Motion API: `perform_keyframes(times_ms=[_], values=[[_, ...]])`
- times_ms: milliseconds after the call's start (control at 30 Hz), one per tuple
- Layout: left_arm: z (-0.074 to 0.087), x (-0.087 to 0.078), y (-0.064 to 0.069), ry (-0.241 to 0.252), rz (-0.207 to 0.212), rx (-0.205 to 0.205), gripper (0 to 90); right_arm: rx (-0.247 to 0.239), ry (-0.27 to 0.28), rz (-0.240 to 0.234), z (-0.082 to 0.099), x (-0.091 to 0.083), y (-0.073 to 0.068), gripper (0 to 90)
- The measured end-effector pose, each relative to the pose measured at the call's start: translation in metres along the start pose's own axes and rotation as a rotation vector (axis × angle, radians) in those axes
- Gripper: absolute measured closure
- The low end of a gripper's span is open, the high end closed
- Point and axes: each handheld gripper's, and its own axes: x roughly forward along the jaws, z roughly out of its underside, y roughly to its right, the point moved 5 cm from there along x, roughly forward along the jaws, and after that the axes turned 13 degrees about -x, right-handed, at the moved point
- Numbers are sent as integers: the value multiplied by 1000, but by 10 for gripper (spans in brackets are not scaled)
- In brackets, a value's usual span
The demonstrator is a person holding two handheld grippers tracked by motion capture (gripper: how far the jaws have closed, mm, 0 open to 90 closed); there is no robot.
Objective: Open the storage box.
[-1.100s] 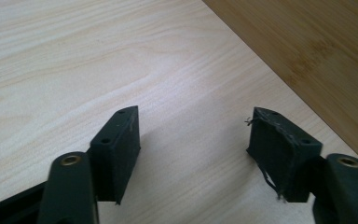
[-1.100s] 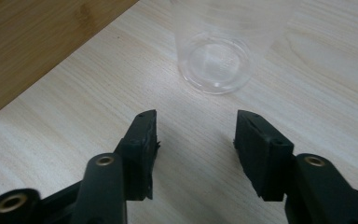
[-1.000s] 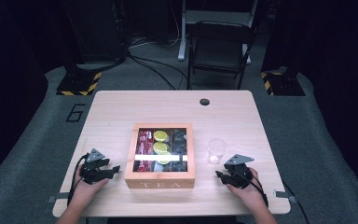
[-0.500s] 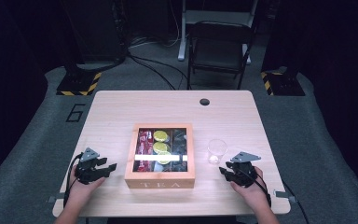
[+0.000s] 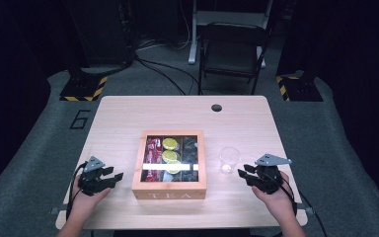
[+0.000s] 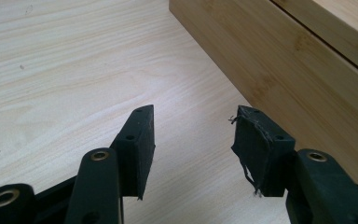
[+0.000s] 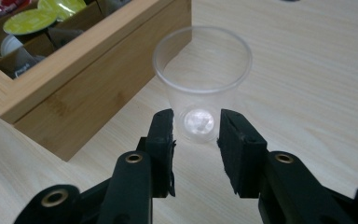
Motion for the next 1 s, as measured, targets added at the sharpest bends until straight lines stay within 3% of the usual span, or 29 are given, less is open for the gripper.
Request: perform_keyframes(times_ms=[167, 300, 433, 500, 800, 1000], values=[[0, 0, 1, -5, 3, 0, 483, -14, 32, 8, -14, -11, -3, 632], [1, 1, 2, -19, 8, 6, 482, -31, 71, -4, -27, -15, -17, 617], [1, 2, 3, -10, 6, -1, 482, -67, 56, -31, -31, -13, -30, 643], [1, 2, 3, -11, 7, -1, 483, -99, 55, -60, -34, -7, -44, 681], [3, 2, 2, -32, 12, 9, 490, -116, 69, -128, -31, 10, -66, 746], [2, 3, 2, -20, 8, 0, 491, -133, 54, -157, -26, 13, -78, 775]])
